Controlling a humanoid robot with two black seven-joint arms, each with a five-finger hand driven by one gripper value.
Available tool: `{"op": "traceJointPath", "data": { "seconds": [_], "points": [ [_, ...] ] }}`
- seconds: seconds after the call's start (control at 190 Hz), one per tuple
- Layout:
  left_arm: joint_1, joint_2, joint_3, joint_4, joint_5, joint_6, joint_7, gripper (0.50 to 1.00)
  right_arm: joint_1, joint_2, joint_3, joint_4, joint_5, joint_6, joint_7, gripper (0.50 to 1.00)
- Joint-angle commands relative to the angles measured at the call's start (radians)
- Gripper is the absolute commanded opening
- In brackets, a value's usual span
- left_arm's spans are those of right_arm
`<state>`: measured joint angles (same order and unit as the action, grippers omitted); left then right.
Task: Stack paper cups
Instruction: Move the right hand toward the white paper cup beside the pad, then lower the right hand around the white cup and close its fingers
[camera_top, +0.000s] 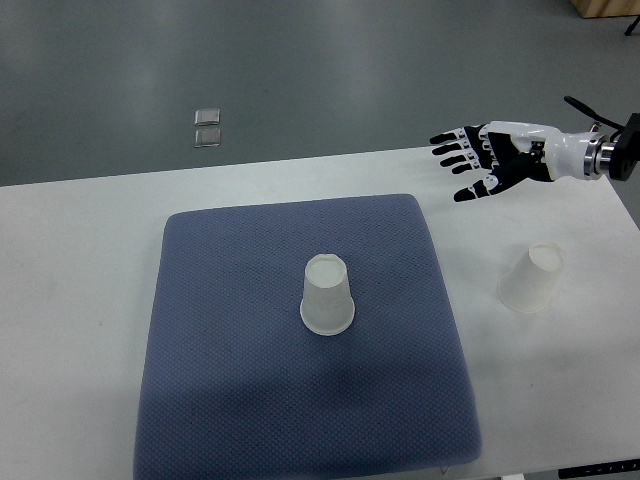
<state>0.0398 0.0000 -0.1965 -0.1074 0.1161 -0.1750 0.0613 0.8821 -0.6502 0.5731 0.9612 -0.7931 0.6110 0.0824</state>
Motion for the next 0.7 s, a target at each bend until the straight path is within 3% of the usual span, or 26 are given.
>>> {"op": "traceJointPath", "data": {
  "seconds": [0.0, 0.221, 0.358, 0.537, 0.695],
  "points": [
    [0.000, 0.000, 0.000, 0.000, -0.001, 0.000, 0.000, 1.000, -0.003, -0.038, -0.001, 0.051, -0.161, 0.000, 0.043, 0.926],
    [0.000, 0.000, 0.000, 0.000, -0.001, 0.000, 0.000, 1.000, -0.009, -0.131, -0.041, 0.139, -0.505, 0.000, 0.152, 0.926],
    [0.000, 0.000, 0.000, 0.000, 0.000, 0.000, 0.000, 1.000, -0.011, -0.140, -0.087, 0.142, -0.601, 0.000, 0.165, 0.926],
    [0.000, 0.000, 0.000, 0.000, 0.000, 0.000, -0.001, 1.000, -0.003, -0.193, -0.225, 0.157, -0.640, -0.069, 0.192, 0.926],
    [0.000, 0.000, 0.000, 0.000, 0.000, 0.000, 0.000, 1.000, -0.002, -0.232, -0.318, 0.157, -0.647, -0.189, 0.200, 0.924]
  ]
}}
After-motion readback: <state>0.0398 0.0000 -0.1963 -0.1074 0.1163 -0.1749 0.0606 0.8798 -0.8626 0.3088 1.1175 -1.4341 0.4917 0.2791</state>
